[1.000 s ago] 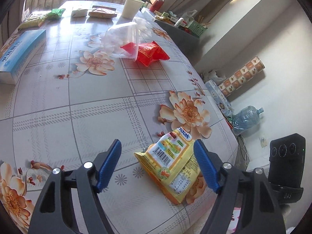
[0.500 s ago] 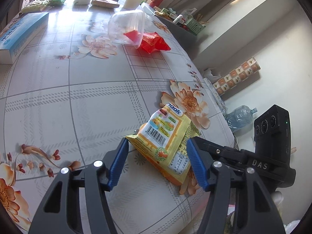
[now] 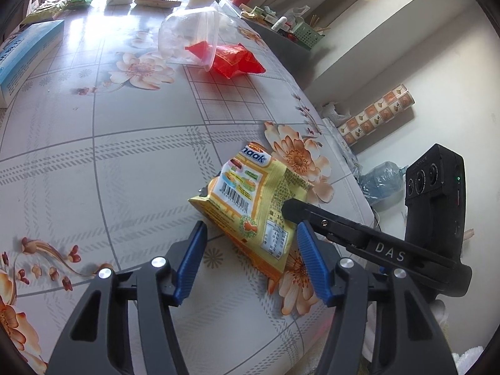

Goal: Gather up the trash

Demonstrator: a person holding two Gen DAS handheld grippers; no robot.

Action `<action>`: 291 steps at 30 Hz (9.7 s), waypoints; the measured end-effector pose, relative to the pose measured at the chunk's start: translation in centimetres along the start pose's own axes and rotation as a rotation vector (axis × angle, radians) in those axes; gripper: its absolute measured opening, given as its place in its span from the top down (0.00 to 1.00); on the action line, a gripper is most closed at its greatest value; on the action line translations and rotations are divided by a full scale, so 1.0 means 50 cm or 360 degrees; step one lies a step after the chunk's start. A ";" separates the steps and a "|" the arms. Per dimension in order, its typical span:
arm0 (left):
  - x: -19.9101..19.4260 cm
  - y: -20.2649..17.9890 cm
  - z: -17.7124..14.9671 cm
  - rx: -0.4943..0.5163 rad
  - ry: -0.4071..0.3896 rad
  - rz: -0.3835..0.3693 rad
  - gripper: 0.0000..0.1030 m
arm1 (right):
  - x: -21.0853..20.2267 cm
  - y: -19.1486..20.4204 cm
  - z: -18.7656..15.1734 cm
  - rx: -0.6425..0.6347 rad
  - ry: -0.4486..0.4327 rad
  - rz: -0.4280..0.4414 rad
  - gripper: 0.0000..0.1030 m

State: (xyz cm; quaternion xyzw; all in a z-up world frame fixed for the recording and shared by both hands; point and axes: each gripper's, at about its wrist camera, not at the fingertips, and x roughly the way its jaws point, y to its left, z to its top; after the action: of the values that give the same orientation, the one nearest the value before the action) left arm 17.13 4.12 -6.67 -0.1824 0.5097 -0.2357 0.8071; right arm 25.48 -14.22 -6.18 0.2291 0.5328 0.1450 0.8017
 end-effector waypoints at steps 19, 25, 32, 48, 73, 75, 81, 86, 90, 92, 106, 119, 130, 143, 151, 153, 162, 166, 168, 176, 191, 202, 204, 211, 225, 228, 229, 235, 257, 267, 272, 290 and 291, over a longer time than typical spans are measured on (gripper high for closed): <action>0.051 -0.132 0.225 0.0753 -0.0161 0.0528 0.39 | -0.080 -0.110 0.002 0.0063 -0.0144 -0.0044 0.94; 0.172 -0.139 0.330 0.0926 0.0051 0.0743 0.39 | -0.088 -0.137 0.000 0.0097 -0.0162 0.0001 0.94; 0.295 -0.129 0.374 0.1090 0.0298 0.1023 0.39 | -0.091 -0.157 -0.001 0.0121 -0.0166 0.0066 0.94; 0.323 -0.158 0.382 0.1117 0.0339 0.1033 0.86 | -0.104 -0.186 -0.009 0.0154 -0.0195 0.0128 0.94; -0.013 -0.234 0.301 0.0823 -0.0010 0.0469 0.89 | -0.188 -0.170 -0.017 0.0133 -0.0337 0.0159 0.96; -0.022 -0.243 0.283 0.0818 -0.0012 0.0428 0.89 | -0.202 -0.169 -0.021 0.0136 -0.0363 0.0161 0.96; 0.008 -0.300 0.223 0.0866 0.0053 0.0301 0.89 | -0.251 -0.192 -0.036 0.0199 -0.0462 0.0153 0.96; 0.075 -0.392 0.200 0.0907 0.0121 0.0152 0.89 | -0.313 -0.260 -0.056 0.0320 -0.0590 0.0109 0.96; 0.154 -0.500 0.184 0.0996 0.0194 0.0044 0.89 | -0.377 -0.349 -0.078 0.0457 -0.0723 0.0015 0.96; 0.206 -0.558 0.174 0.1042 0.0250 0.0002 0.89 | -0.412 -0.405 -0.094 0.0544 -0.0794 -0.0050 0.96; 0.725 -0.825 0.114 0.1080 0.0805 0.0009 0.88 | -0.449 -0.815 -0.156 0.1180 -0.0949 -0.0444 0.96; 1.012 -0.879 0.107 0.0892 0.0916 0.0011 0.52 | -0.295 -1.076 -0.097 0.1500 -0.0841 -0.0447 0.69; 0.965 -0.883 0.104 0.0893 0.0904 -0.0094 0.51 | -0.291 -1.100 -0.136 0.1518 -0.0861 -0.0467 0.62; 0.730 -0.817 0.187 0.0910 0.0727 -0.0237 0.51 | -0.355 -1.049 -0.172 0.1513 -0.0932 -0.0505 0.62; 0.452 -0.659 0.239 0.0971 0.0454 -0.0180 0.49 | -0.412 -0.879 -0.204 0.1318 -0.0987 -0.0446 0.55; 0.382 -0.607 0.243 0.0966 0.0383 -0.0130 0.47 | -0.423 -0.829 -0.204 0.1251 -0.0991 -0.0423 0.52; 0.089 -0.338 0.239 0.0648 -0.0013 0.0041 0.44 | -0.448 -0.590 -0.121 0.0801 -0.0924 -0.0330 0.46; -0.030 -0.215 0.219 0.0472 -0.0167 0.0151 0.41 | -0.443 -0.476 -0.068 0.0568 -0.0904 -0.0257 0.43; -0.086 -0.151 0.208 0.0379 -0.0243 0.0223 0.38 | -0.432 -0.423 -0.045 0.0459 -0.0878 -0.0205 0.43; -0.257 0.082 0.156 0.0060 -0.0485 0.0656 0.28 | -0.321 -0.218 0.032 0.0052 -0.0610 0.0013 0.37; -0.214 0.313 0.270 -0.0097 -0.0274 0.0808 0.10 | -0.088 0.134 0.149 -0.0570 -0.0183 0.0240 0.27; -0.136 0.384 0.331 -0.0088 -0.0074 0.0885 0.10 | 0.070 0.195 0.248 -0.0637 -0.0071 0.0123 0.27; -0.130 0.387 0.332 -0.0086 -0.0061 0.0887 0.10 | 0.087 0.196 0.256 -0.0638 -0.0064 0.0095 0.27; -0.110 0.371 0.329 -0.0027 -0.0048 0.0901 0.19 | 0.141 0.190 0.273 -0.0625 0.0029 0.0079 0.53; -0.079 0.232 0.229 0.0071 0.0028 0.0701 0.32 | 0.035 0.173 0.206 -0.0900 0.0007 -0.0095 0.96; -0.078 0.188 0.183 0.0058 0.0054 0.0591 0.32 | 0.000 0.162 0.172 -0.1005 0.0070 -0.0207 0.96; -0.077 0.174 0.167 0.0051 0.0062 0.0562 0.32 | -0.009 0.159 0.161 -0.1038 0.0102 -0.0249 0.96; -0.069 0.110 0.082 0.0002 0.0116 0.0434 0.32 | -0.028 0.155 0.091 -0.1246 0.0254 -0.0415 0.92; -0.111 0.077 0.016 -0.0032 0.0003 0.0391 0.29 | -0.202 0.117 0.087 -0.0880 -0.0115 0.0033 0.51; -0.168 0.111 0.023 -0.0144 -0.0167 0.0421 0.29 | -0.150 0.132 0.000 -0.0558 0.0051 0.0392 0.42; -0.196 0.149 0.014 -0.0240 -0.0198 0.0410 0.29 | -0.051 0.172 -0.055 -0.0449 0.0201 0.0425 0.37; -0.319 0.279 -0.034 -0.0526 -0.0415 0.0505 0.29 | 0.190 0.355 -0.105 -0.0569 0.0017 -0.0407 0.13; -0.319 0.283 -0.036 -0.0537 -0.0415 0.0505 0.29 | 0.200 0.363 -0.109 -0.0628 0.0004 -0.0436 0.13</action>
State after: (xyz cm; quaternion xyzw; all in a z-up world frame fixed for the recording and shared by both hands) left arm 12.35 24.68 -3.24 -0.2611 0.4558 0.0074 0.8509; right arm 24.56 7.17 -6.39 -0.0066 0.5211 0.1366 0.8425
